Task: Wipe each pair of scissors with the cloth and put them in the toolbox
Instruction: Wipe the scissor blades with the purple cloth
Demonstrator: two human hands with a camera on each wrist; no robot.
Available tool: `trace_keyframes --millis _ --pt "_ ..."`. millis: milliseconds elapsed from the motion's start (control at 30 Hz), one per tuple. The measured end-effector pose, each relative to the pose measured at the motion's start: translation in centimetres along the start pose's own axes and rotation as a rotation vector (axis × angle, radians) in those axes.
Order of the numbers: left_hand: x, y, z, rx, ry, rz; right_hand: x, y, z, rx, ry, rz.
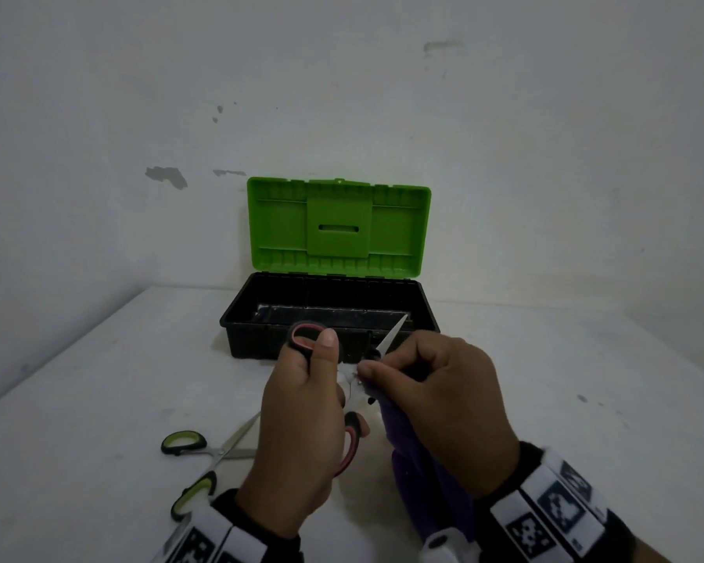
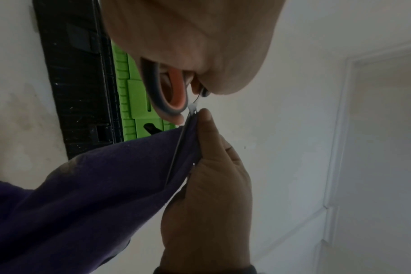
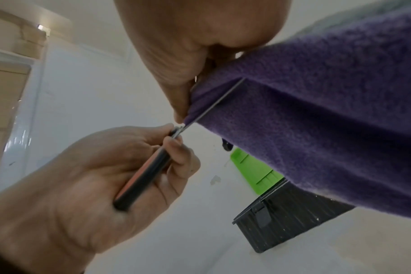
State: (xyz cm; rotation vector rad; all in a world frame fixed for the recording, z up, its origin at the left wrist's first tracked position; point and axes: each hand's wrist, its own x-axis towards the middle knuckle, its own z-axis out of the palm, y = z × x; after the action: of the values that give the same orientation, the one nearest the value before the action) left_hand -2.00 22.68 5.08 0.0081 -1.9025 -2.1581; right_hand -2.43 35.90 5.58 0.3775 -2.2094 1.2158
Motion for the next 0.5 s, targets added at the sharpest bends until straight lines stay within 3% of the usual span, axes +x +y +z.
trace_keyframes --millis 133,300,433,500 --pt "0.1 -0.2 0.0 -0.051 -0.016 -0.051 0.1 0.4 -0.3 -0.037 0.051 -0.006" --pt "0.9 -0.4 -0.4 -0.072 0.005 -0.098 -0.7 0.7 -0.2 -0.167 -0.098 -0.133" --pt "1.0 -0.6 -0.3 -0.024 0.028 -0.090 -0.7 0.6 -0.6 -0.184 0.016 -0.168" --pt "1.1 -0.6 -0.2 -0.022 0.038 -0.096 -0.6 0.4 -0.7 -0.219 -0.002 -0.254"
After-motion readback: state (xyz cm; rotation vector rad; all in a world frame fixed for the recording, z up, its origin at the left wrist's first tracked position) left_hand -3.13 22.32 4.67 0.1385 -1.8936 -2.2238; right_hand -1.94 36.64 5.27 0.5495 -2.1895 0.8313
